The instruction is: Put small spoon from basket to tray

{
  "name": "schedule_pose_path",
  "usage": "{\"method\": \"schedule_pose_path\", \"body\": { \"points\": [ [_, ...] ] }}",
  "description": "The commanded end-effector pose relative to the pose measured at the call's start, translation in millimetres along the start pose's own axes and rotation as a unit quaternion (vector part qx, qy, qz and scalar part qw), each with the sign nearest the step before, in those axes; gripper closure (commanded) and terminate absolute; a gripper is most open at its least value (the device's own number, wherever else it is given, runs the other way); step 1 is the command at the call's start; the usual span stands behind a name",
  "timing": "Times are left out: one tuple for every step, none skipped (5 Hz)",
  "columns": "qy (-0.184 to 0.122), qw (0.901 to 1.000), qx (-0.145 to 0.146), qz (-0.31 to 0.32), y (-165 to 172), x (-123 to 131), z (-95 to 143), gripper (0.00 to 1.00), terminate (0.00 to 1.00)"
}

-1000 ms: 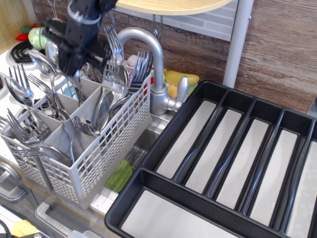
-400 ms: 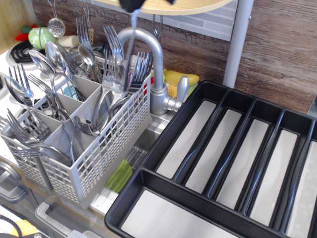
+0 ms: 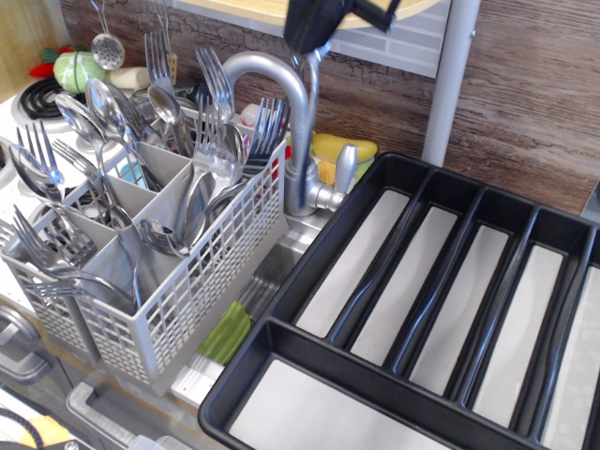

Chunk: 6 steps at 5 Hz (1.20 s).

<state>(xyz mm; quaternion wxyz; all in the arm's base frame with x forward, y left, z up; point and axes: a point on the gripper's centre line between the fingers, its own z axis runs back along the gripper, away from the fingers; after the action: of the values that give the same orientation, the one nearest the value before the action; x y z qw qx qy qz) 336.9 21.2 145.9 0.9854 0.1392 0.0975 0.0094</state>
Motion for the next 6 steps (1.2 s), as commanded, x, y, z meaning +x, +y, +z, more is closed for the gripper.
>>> {"method": "schedule_pose_path", "body": {
  "points": [
    [-0.048, 0.9985, -0.027, -0.009, -0.8, -2.8, -13.9, 1.00, 0.00],
    [-0.065, 0.9954, -0.069, -0.010, -8.0, -2.4, -39.2, 1.00, 0.00],
    [-0.076, 0.9933, -0.086, -0.018, -12.6, 2.7, -54.9, 1.00, 0.00],
    [-0.082, 0.9915, -0.100, -0.012, -18.6, 5.6, -69.3, 1.00, 0.00],
    [-0.105, 0.9902, -0.091, -0.009, -26.7, 10.8, -76.7, 1.00, 0.00],
    [-0.123, 0.9907, -0.058, -0.012, -43.5, 17.8, -77.5, 1.00, 0.00]
  ]
}}
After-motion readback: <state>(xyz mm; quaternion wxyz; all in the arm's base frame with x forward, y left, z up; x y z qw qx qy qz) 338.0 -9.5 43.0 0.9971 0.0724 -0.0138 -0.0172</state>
